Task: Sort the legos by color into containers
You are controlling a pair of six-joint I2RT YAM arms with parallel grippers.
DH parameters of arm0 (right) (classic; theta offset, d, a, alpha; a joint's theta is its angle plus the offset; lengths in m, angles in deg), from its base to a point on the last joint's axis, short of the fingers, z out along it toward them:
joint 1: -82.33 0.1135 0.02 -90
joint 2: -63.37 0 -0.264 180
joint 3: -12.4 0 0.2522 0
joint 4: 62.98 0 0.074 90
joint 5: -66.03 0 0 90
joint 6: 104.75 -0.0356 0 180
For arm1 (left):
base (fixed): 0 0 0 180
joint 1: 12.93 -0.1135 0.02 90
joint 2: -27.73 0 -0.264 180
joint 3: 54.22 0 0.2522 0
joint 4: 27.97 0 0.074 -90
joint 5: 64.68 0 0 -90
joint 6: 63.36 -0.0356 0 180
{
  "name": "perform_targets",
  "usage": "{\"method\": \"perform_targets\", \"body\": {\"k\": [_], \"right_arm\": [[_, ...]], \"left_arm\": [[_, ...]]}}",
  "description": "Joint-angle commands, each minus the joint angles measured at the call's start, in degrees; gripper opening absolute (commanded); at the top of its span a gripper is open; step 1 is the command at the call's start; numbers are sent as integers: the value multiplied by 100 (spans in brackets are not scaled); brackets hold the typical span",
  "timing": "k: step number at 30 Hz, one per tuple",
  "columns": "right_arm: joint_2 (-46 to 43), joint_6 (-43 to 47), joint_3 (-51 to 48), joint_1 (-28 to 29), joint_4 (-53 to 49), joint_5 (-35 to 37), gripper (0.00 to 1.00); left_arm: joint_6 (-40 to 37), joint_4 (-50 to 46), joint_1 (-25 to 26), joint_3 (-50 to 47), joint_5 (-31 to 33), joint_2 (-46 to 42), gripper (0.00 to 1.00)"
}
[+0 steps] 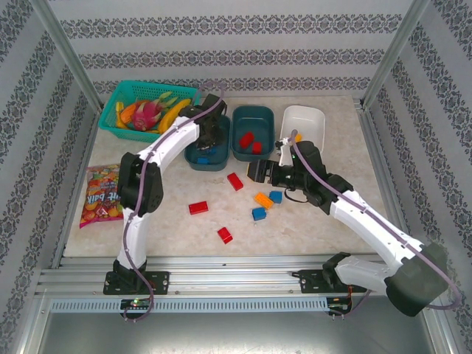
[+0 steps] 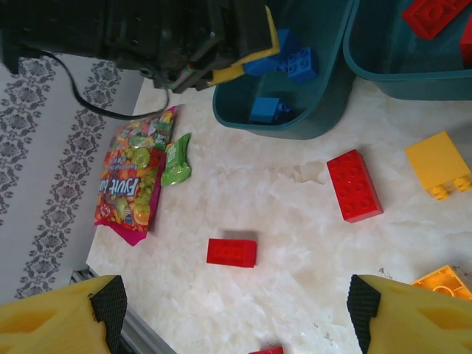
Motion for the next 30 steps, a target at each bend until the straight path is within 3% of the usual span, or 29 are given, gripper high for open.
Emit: {"method": "perform_targets", "body": {"k": [1, 4, 7, 11, 19, 23, 28, 30], "right_arm": [[62, -188, 170, -95, 152, 125, 81], [62, -230, 168, -147, 114, 209, 81], [68, -196, 198, -170, -6, 311, 81], [94, -76, 263, -166, -252, 428, 81], [362, 578, 578, 143, -1056, 1079, 80], [935, 1031, 819, 242, -1566, 1451, 78], [1767, 2044, 1057, 226, -1669, 1594, 75], [2111, 2428, 1144, 182, -1632, 1463, 74]], "left_arm": [[-353, -338, -46, 298, -324, 303, 23], [-318, -337, -49, 327, -430, 494, 27], [-245, -377, -54, 328, -463, 554, 43], [-192, -402, -67, 366, -421, 360, 54], [-85, -417, -76, 152, -449, -808, 61], [-95, 114, -37, -999, -623, -1981, 62], [113, 1444, 79, -3284, -851, -3964, 67], [190, 1766, 235, -4071, -781, -4692, 80]]}}
